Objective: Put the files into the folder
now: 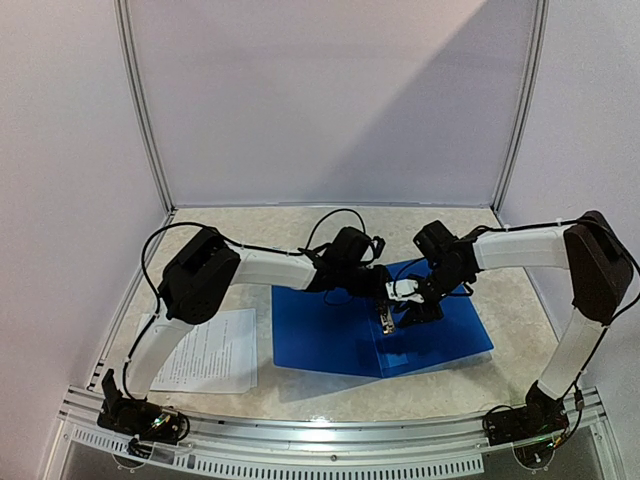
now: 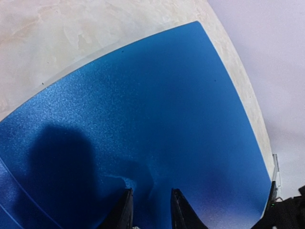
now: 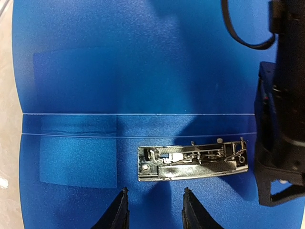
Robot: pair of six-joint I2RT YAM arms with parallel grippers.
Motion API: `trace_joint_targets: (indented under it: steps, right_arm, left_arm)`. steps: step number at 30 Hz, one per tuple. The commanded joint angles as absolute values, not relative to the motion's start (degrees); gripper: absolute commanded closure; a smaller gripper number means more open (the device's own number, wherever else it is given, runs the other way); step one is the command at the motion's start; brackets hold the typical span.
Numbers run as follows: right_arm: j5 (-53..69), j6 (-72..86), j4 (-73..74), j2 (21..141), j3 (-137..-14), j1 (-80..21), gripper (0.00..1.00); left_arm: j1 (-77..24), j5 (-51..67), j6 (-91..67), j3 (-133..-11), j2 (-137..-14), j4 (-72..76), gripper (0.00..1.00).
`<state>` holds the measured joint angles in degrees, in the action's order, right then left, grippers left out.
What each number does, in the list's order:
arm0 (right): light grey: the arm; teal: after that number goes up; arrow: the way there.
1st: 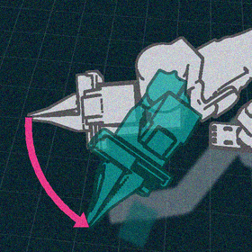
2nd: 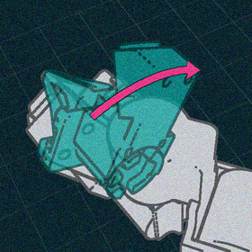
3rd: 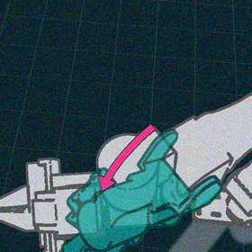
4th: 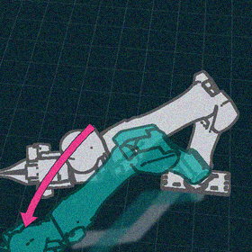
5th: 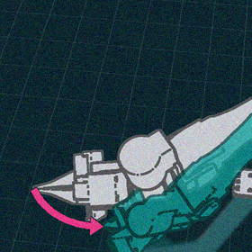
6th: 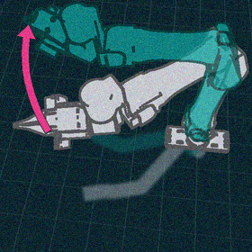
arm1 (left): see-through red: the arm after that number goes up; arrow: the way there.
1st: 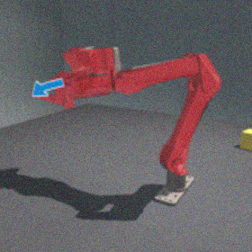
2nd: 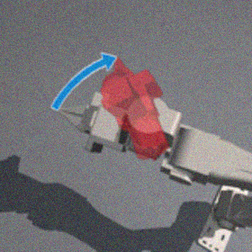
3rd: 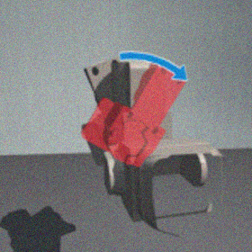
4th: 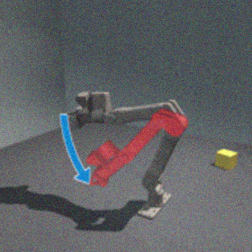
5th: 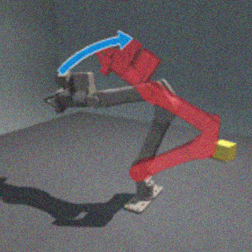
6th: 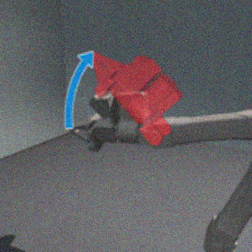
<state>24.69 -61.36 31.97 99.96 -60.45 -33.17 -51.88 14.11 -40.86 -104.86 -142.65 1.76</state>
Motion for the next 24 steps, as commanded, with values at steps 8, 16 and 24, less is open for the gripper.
trace_joint_targets:
  steps: [8,16,24]
  right_arm:
    - [23.23,-62.19,29.47,100.41,-59.65,-37.4,0.63]
    - [20.57,-60.74,28.37,102.3,-60.87,-38.11,0.66]
    - [19.9,-60.34,28.92,104.02,-62.5,-38.07,0.74]
  left_arm:
    - [-50.19,17.29,-44.02,-104.78,-146.75,1.55,0.74]
    - [-50.1,17.4,-44.21,-105.56,-148.37,0.18,0.75]
    - [-49.92,17.49,-44.21,-105.2,-148.46,0.35,0.76]
